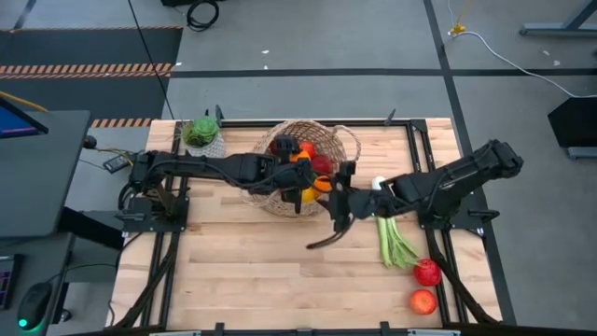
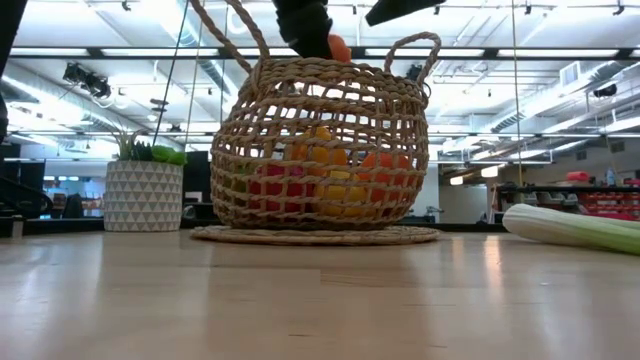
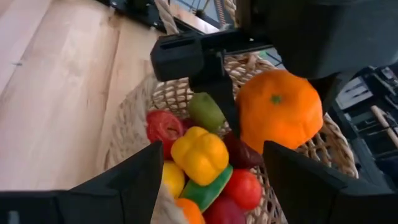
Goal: Build produce basket
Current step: Put the orange into the basket
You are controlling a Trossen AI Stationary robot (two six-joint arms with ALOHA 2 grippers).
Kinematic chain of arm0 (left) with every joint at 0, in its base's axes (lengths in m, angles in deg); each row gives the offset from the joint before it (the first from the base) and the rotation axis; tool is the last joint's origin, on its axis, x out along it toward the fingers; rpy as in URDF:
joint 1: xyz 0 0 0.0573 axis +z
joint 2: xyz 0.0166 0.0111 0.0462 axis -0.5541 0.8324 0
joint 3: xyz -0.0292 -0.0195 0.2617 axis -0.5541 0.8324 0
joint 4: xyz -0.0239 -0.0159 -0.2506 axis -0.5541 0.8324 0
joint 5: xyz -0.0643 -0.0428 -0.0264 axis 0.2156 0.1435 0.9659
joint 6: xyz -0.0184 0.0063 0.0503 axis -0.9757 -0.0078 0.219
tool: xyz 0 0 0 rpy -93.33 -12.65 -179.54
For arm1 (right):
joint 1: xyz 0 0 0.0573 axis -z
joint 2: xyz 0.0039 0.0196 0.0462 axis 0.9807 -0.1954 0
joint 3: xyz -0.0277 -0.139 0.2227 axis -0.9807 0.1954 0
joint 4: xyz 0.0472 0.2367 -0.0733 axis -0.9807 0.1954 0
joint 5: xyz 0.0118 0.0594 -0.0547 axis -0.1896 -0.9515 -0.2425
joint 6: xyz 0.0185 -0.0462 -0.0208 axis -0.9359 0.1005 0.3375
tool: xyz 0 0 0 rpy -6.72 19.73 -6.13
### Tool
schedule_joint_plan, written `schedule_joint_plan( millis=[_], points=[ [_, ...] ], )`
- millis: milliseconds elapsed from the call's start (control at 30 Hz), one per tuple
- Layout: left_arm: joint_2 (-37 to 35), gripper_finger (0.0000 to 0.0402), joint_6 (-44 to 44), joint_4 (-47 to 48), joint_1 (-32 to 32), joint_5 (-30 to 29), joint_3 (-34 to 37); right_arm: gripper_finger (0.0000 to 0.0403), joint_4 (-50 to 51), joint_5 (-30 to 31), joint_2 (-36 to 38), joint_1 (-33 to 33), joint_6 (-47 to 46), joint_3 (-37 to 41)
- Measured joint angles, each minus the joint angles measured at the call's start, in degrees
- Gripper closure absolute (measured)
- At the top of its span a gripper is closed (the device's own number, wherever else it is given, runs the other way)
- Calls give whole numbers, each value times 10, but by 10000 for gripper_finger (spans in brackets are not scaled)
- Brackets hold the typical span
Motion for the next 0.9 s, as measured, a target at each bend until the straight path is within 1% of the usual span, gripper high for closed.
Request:
schedule_joint_plan(
  millis=[100,167,400,633,800,900],
  points=[
    [0,47,-3,-10,1,0,0,124,-4,-40,0,25,11,0],
    [0,47,-6,-22,1,0,0,124,-8,-51,0,40,11,0],
    [0,47,-16,-34,-2,0,0,124,-37,-51,0,87,25,0],
    [0,47,-13,-60,-25,-10,0,124,-85,-61,0,131,37,0],
    [-2,47,-11,-74,-37,-19,0,124,-82,-70,-1,168,36,1],
    [-4,47,-11,-78,-42,-17,-2,124,-67,-63,-4,189,37,3]
  ],
)
